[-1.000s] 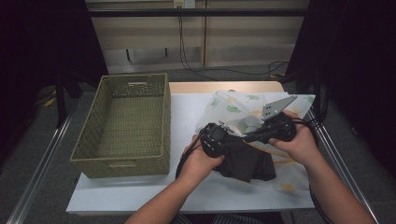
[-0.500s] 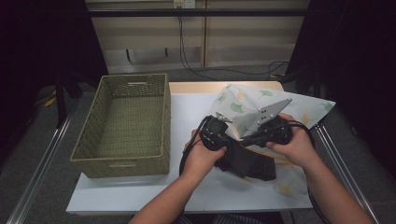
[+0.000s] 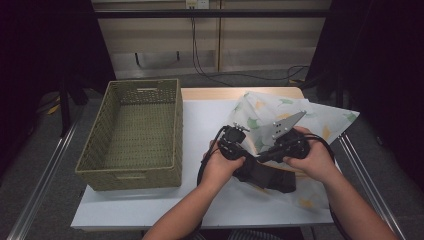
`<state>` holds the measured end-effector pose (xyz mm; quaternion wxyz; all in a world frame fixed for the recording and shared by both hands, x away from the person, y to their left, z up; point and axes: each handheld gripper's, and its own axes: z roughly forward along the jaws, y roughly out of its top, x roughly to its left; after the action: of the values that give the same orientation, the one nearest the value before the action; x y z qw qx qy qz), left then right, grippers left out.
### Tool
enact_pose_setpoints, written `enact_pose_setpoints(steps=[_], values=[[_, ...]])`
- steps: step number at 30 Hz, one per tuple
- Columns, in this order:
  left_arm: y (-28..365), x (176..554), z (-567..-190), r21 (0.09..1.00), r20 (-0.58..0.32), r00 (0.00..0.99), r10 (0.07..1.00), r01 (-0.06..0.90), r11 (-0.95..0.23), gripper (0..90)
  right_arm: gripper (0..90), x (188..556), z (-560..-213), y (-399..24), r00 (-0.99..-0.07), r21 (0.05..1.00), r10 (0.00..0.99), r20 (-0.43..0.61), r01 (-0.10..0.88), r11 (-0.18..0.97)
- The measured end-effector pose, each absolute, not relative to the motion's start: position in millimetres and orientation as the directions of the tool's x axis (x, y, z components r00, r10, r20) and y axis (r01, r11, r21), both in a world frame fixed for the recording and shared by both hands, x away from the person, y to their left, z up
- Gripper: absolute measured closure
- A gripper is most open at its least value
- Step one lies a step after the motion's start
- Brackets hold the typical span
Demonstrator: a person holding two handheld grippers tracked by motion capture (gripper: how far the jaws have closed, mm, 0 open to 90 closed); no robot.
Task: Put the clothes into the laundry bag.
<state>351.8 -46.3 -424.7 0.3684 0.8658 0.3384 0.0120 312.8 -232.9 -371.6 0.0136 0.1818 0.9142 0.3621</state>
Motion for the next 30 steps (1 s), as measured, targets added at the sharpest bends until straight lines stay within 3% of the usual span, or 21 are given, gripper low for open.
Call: enact_pose_setpoints(steps=[6, 13, 20, 30], values=[[-45.1, 350.5, -430.2, 0.667, -0.237, 0.772, 0.590, 0.571, -0.479, 74.6, 90.0, 313.1, -374.5, -236.1, -0.929, 0.667, 0.356, 0.105, 0.331, 0.667], [-25.9, 333.7, -417.1, 0.692, -0.257, 0.797, 0.547, 0.547, -0.471, 49.3, 90.0, 314.8, -371.0, -245.0, -0.921, 0.681, 0.375, 0.105, 0.342, 0.648], [-18.3, 312.6, -398.1, 0.694, -0.145, 0.826, 0.545, 0.478, -0.539, 32.4, 90.0, 315.3, -370.7, -245.9, -0.918, 0.685, 0.383, 0.108, 0.348, 0.640], [-22.9, 319.3, -431.4, 0.619, -0.116, 0.839, 0.531, 0.479, -0.622, 23.8, 90.0, 316.1, -369.2, -245.4, -0.919, 0.686, 0.380, 0.106, 0.344, 0.641]])
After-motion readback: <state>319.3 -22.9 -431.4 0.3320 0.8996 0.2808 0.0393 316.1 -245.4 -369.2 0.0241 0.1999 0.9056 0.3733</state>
